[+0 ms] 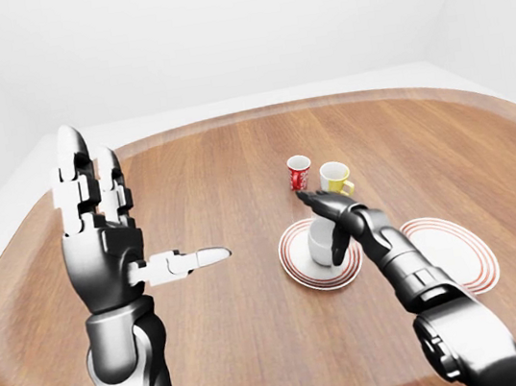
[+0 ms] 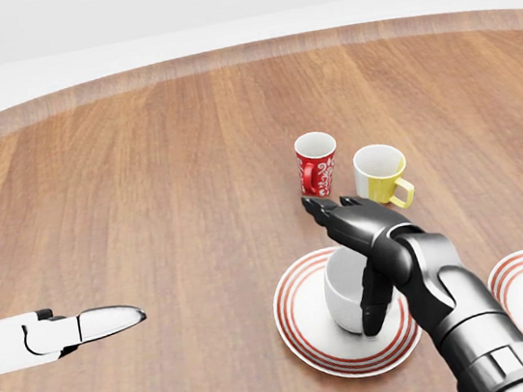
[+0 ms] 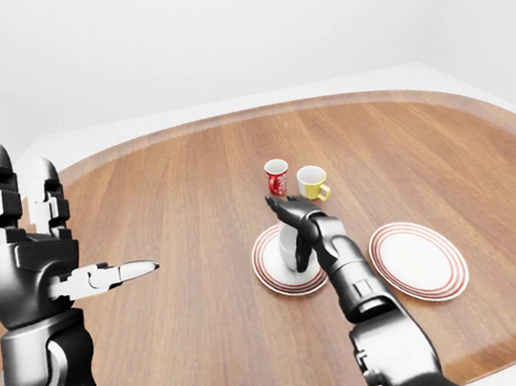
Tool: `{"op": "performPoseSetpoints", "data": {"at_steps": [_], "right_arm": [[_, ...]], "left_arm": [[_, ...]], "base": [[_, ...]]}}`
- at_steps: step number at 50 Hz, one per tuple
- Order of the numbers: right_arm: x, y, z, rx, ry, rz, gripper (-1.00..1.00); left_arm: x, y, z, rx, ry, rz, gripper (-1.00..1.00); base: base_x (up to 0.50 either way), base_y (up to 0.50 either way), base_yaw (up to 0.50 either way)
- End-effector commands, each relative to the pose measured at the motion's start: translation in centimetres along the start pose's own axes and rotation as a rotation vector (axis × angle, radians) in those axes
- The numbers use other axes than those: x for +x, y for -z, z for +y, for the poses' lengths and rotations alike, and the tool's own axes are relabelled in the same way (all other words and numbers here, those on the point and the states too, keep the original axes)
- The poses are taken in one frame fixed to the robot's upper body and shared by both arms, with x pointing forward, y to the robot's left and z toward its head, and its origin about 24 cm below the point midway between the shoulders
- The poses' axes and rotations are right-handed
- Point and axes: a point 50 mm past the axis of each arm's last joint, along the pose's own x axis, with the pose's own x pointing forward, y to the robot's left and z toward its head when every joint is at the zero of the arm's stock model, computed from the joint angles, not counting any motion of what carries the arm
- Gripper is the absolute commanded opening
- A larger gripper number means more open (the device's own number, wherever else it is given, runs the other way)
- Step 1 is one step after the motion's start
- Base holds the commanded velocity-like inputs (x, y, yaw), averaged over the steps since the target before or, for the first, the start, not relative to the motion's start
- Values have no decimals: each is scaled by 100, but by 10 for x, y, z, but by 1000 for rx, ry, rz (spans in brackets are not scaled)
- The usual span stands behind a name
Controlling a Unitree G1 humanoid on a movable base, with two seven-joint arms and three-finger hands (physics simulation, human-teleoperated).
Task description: Put the white mug on the left plate.
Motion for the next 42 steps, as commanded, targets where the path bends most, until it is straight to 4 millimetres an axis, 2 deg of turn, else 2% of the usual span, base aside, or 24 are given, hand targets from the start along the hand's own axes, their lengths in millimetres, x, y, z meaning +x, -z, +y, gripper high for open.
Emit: {"op": "performPoseSetpoints", "data": {"at_steps": [1,5,8,9,12,16,19,20,23,26,28,32,36,39,42], "right_arm": [[-15,-12,-26,-7,53,-33,100],[-29,-22,-40,-10,78,-63,100],[-44,-38,-49,81,53,-137,100],[-53,-51,-59,92,105,-204,100],[-71,-70,-75,102,196,-319,100],[-96,-94,-99,109,316,-465,100],[-108,-104,-112,115,368,-545,100],[-117,-111,-124,154,408,-616,100],[-128,-117,-145,229,434,-752,100],[-139,-115,-180,398,488,-920,100],[-143,-110,-195,499,550,-975,100],[-148,-98,-204,655,612,-1044,100],[-127,-89,-186,654,572,-929,100],[-125,-87,-180,692,569,-937,100],[-115,-83,-166,664,547,-865,100]], "left_arm": [[0,0,0,0,1,0,100],[0,0,-1,0,2,-2,100],[0,-1,0,0,0,-5,100],[0,-1,0,0,0,-4,100],[1,-1,0,0,-1,-4,100],[1,0,1,1,-4,-4,100],[1,-1,1,1,-5,-8,100],[2,-2,1,0,-5,-13,100],[2,-2,2,1,-6,-15,100],[2,-3,1,1,-5,-15,100],[2,-3,1,0,-6,-18,100],[3,-5,1,-1,-6,-26,100],[3,-3,1,0,-6,-20,100],[3,-4,1,0,-6,-25,100],[2,-3,2,0,-8,-20,100]], "base": [[0,0,0],[0,0,0],[0,0,0],[0,0,0],[0,0,0],[0,0,0],[0,0,0],[0,0,0],[0,0,0],[0,0,0],[0,0,0],[0,0,0],[0,0,0],[0,0,0],[0,0,0]]}}
